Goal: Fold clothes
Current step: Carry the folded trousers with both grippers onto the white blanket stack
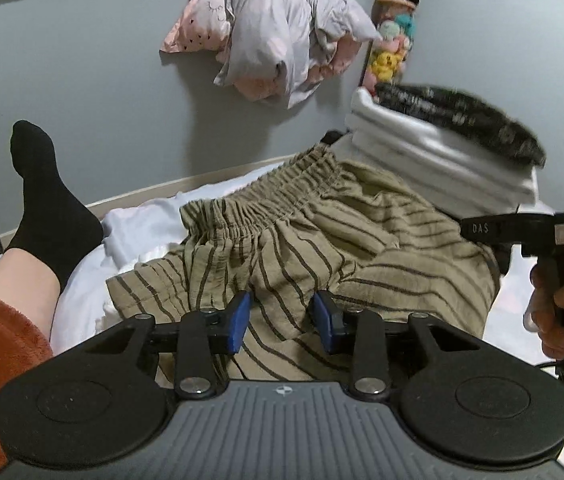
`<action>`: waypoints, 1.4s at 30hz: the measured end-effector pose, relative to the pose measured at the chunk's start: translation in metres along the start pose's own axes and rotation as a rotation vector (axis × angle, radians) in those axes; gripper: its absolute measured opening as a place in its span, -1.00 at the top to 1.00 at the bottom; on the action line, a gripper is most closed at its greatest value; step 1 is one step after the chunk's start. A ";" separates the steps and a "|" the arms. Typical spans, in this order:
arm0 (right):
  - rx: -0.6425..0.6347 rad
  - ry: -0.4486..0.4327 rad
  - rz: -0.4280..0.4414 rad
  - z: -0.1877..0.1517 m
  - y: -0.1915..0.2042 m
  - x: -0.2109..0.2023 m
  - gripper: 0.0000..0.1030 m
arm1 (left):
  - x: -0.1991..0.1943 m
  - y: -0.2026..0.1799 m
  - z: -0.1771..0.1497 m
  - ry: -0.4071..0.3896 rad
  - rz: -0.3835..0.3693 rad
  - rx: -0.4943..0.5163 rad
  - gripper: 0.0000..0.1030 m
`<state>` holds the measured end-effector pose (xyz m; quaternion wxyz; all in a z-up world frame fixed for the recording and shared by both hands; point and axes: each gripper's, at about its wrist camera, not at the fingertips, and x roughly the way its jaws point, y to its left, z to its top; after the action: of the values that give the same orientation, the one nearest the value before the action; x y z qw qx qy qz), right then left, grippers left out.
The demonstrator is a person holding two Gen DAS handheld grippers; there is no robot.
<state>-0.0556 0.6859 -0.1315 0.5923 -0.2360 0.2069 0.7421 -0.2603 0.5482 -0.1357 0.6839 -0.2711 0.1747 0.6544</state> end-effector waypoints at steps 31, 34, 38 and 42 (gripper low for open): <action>-0.057 0.036 -0.026 -0.051 0.013 -0.055 0.80 | -0.043 -0.044 -0.030 -0.106 -0.076 0.246 0.05; -0.004 0.023 -0.036 -0.051 0.013 -0.067 0.57 | -0.047 -0.039 -0.029 -0.116 -0.101 0.217 -0.02; 0.060 -0.007 -0.065 -0.054 0.019 -0.090 0.14 | -0.059 -0.036 -0.030 -0.178 -0.114 0.197 -0.05; 0.116 -0.051 -0.110 -0.059 0.027 -0.119 -0.11 | -0.071 -0.036 -0.033 -0.230 -0.100 0.178 -0.08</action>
<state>-0.0537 0.5529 -0.1069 0.6498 -0.1932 0.2212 0.7011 -0.2271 0.4714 -0.1147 0.7524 -0.1410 0.1389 0.6282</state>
